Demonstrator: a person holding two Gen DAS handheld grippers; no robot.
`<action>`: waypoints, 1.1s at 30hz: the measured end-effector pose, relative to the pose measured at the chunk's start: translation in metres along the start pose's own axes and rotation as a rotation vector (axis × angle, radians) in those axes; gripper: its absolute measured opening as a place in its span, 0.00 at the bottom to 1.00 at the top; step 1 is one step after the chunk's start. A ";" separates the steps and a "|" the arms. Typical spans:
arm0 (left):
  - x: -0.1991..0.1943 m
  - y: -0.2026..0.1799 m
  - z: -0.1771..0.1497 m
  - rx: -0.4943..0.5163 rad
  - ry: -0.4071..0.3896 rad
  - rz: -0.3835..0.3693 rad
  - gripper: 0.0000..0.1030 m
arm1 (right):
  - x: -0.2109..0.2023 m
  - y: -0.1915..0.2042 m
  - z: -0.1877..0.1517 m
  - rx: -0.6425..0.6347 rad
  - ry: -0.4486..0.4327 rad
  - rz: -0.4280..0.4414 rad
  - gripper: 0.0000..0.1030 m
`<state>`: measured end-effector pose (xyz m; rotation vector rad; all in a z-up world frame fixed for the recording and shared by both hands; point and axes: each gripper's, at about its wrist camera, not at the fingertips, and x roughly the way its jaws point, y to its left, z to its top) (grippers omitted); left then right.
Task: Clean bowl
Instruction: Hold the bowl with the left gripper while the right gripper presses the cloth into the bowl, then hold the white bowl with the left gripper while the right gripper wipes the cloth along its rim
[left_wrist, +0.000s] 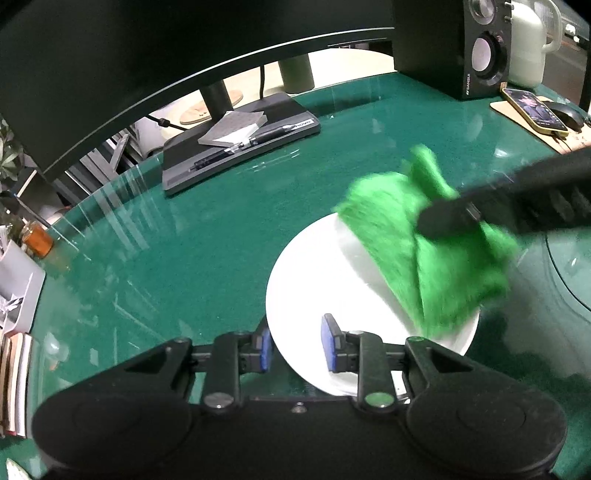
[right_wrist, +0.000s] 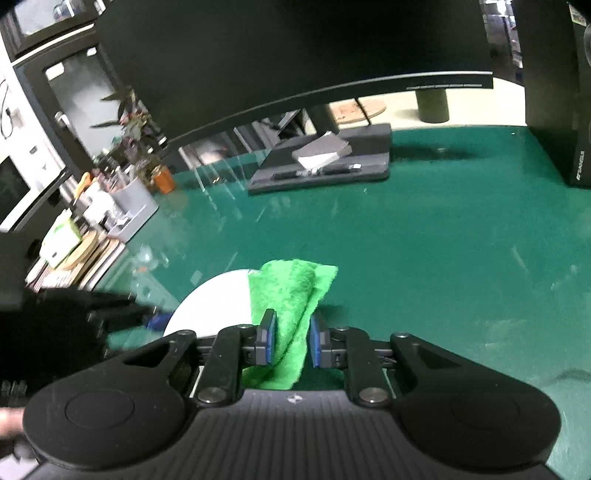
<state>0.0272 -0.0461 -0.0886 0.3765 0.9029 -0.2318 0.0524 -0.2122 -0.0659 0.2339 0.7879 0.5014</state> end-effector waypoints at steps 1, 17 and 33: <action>0.000 0.000 0.000 0.001 0.001 0.000 0.26 | 0.003 0.000 0.005 0.010 -0.014 -0.002 0.19; 0.006 0.000 0.007 -0.004 0.013 -0.005 0.27 | 0.004 0.038 0.003 -0.525 -0.076 0.017 0.23; 0.005 -0.003 0.003 -0.009 0.006 0.006 0.28 | -0.003 0.031 -0.013 -0.433 0.054 -0.025 0.12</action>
